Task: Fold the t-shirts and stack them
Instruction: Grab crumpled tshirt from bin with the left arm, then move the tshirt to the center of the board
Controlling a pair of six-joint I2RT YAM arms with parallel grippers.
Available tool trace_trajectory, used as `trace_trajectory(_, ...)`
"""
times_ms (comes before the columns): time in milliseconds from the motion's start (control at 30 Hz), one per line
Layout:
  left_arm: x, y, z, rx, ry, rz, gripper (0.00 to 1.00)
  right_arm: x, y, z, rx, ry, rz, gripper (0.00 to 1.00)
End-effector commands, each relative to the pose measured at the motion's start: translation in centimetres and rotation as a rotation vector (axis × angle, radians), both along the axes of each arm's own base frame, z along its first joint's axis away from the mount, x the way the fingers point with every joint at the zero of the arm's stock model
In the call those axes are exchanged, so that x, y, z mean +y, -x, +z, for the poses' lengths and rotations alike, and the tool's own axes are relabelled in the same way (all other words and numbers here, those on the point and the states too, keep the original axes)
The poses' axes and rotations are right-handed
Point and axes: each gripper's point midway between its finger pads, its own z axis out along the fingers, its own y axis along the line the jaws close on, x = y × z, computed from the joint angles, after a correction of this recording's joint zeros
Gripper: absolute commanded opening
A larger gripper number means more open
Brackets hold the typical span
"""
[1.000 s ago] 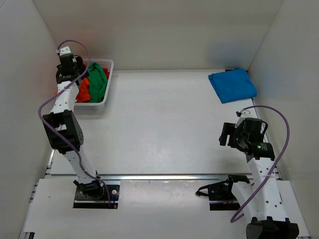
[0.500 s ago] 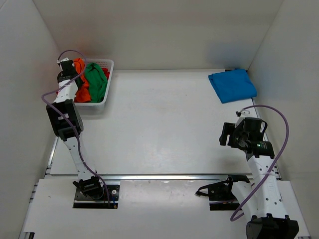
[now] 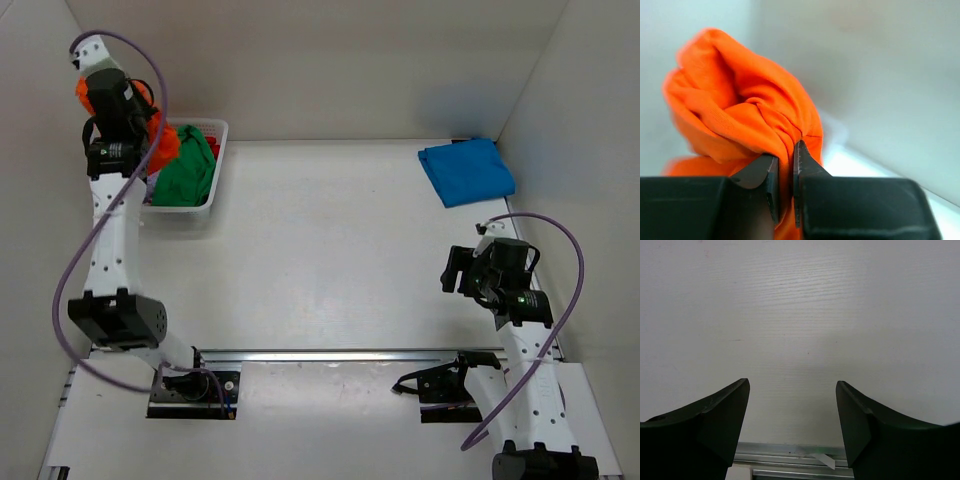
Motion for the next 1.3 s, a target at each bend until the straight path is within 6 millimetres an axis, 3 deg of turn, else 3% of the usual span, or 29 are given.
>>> trace_trajectory(0,-9.7,3.3,8.0,-0.190,-0.071,-0.253,0.00,-0.2,-0.7,1.5,-0.073,0.013,-0.007,0.67)
trace_trajectory(33,-11.7,5.0,9.7,-0.241,-0.061,-0.314,0.00,-0.3,-0.7,1.5,-0.074,0.014,-0.011,0.67)
trace_trajectory(100,-17.9,8.3,11.5,-0.324,-0.007,-0.508,0.00,-0.4,-0.8,1.8,-0.087,0.014,-0.015,0.67)
trace_trajectory(167,-21.4,12.2,11.2,-0.383,0.067,-0.643,0.00,-0.4,-0.8,1.9,-0.091,0.016,-0.013,0.66)
trace_trajectory(233,-22.9,15.0,11.3,-0.457,0.255,-0.729,0.00,-0.3,-0.8,1.9,-0.094,0.016,-0.009,0.66)
trace_trajectory(300,-23.6,16.1,9.1,-0.418,0.355,-0.801,0.00,-0.2,-0.8,2.1,-0.101,0.013,-0.009,0.66)
trace_trajectory(400,-24.9,16.5,1.9,-0.267,0.419,-0.823,0.00,-0.2,-0.6,1.7,-0.089,0.016,-0.002,0.66)
trace_trajectory(467,-25.4,16.6,-5.9,-0.093,0.470,-0.816,0.00,-0.1,-0.7,2.0,-0.100,0.015,0.009,0.66)
trace_trajectory(567,-25.7,17.8,-15.5,0.128,0.575,-0.819,0.48,0.2,-0.7,2.0,-0.098,0.011,0.016,0.65)
trace_trajectory(600,-26.2,18.4,-18.5,0.197,0.607,-0.842,0.50,0.4,-0.7,2.2,-0.103,0.011,0.027,0.66)
trace_trajectory(633,-26.8,19.1,-19.4,0.221,0.636,-0.878,0.53,0.7,-0.7,2.0,-0.094,0.007,0.048,0.66)
trace_trajectory(667,-27.0,19.7,-21.8,0.280,0.661,-0.880,0.53,1.0,-0.5,1.6,-0.084,0.007,0.070,0.67)
trace_trajectory(767,-28.0,21.1,-23.6,0.349,0.673,-0.908,0.48,2.3,-0.7,2.1,-0.094,-0.001,0.135,0.71)
trace_trajectory(900,-27.1,22.3,-24.5,0.349,0.658,-0.845,0.55,4.7,-0.9,2.3,-0.086,-0.020,0.182,0.73)
trace_trajectory(1033,-27.1,24.0,-25.6,0.399,0.619,-0.844,0.53,10.4,-1.5,2.5,-0.073,-0.243,0.295,0.73)
trace_trajectory(1100,-27.3,25.4,-27.2,0.459,0.600,-0.843,0.54,13.7,-2.2,2.7,-0.073,-0.398,0.341,0.75)
trace_trajectory(1167,-27.5,26.3,-28.8,0.493,0.602,-0.834,0.55,16.6,-2.0,0.8,-0.020,-0.454,0.398,0.75)
trace_trajectory(1267,-28.6,27.7,-30.0,0.525,0.646,-0.864,0.53,20.1,-2.5,0.0,-0.003,-0.457,0.459,0.78)
